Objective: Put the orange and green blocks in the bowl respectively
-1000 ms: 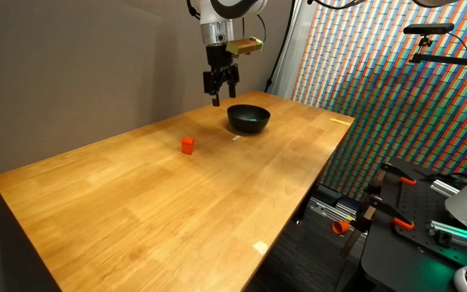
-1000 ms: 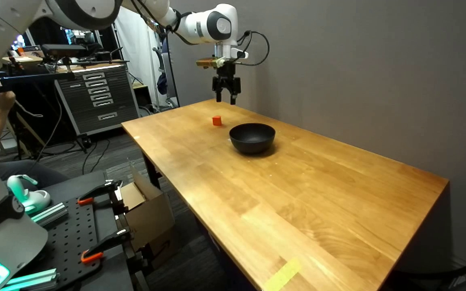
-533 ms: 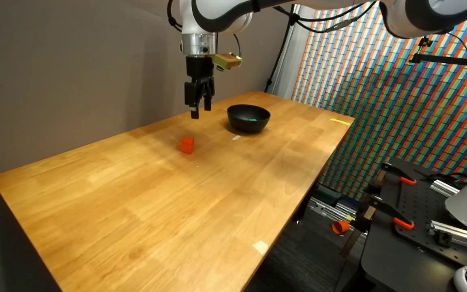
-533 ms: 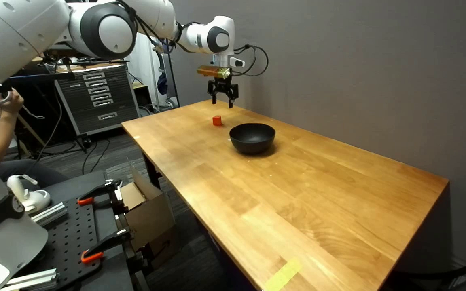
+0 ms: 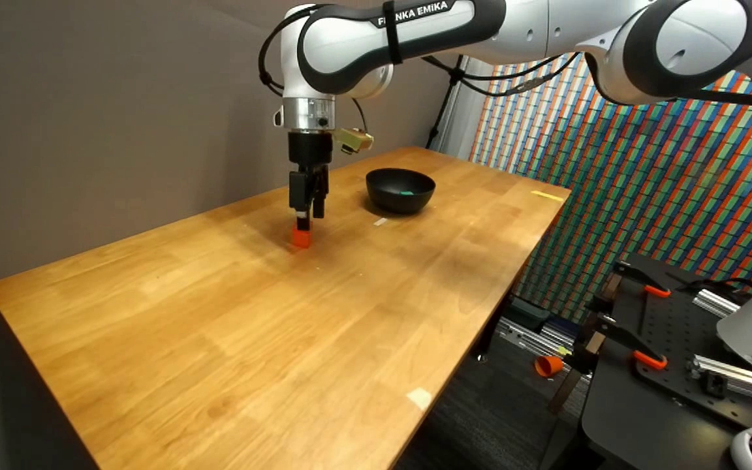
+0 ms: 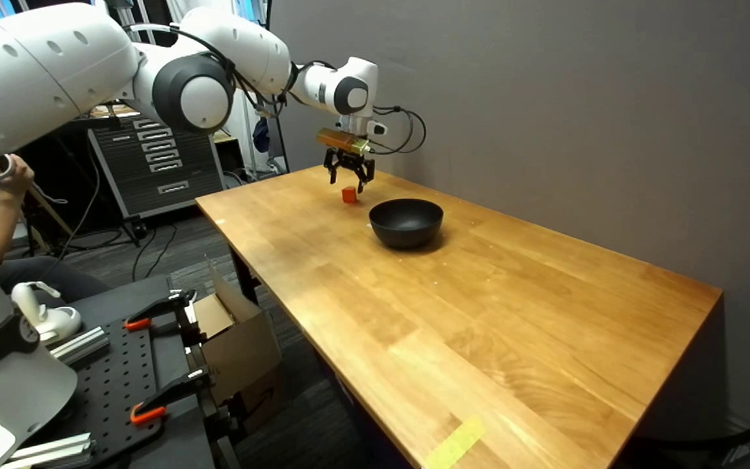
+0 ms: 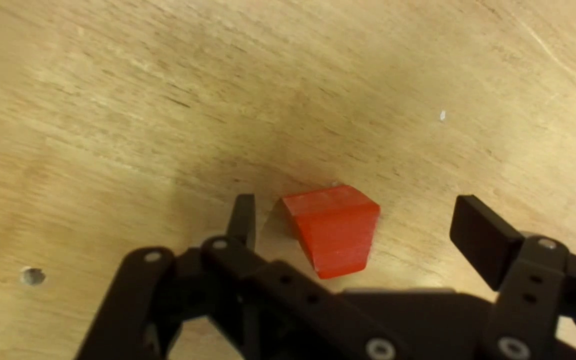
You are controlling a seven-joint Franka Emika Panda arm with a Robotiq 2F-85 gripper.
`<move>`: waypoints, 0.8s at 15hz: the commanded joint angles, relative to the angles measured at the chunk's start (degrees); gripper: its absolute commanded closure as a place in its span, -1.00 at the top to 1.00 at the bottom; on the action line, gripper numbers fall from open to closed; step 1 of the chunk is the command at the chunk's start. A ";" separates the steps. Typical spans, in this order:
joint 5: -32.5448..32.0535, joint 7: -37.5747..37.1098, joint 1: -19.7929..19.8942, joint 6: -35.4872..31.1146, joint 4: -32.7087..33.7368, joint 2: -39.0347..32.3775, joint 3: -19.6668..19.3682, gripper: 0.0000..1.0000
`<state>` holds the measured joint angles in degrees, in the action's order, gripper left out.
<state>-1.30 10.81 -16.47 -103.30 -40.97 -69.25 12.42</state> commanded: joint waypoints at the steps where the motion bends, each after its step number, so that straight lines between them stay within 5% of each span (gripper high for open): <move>1: 0.61 1.79 -0.39 -0.37 4.32 -3.43 1.19 1.00; 2: 0.08 1.48 -0.86 -0.87 4.44 -3.88 0.89 0.50; 4: -0.38 0.84 -1.53 -2.28 4.69 -4.64 0.42 0.36; 10: -3.60 -3.63 -3.52 -7.29 3.78 -3.36 -3.04 -0.60; 12: -5.52 -6.37 -4.03 -7.36 3.49 -1.74 -5.11 -0.62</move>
<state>-4.42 8.17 -19.36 -110.09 -38.59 -72.60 10.18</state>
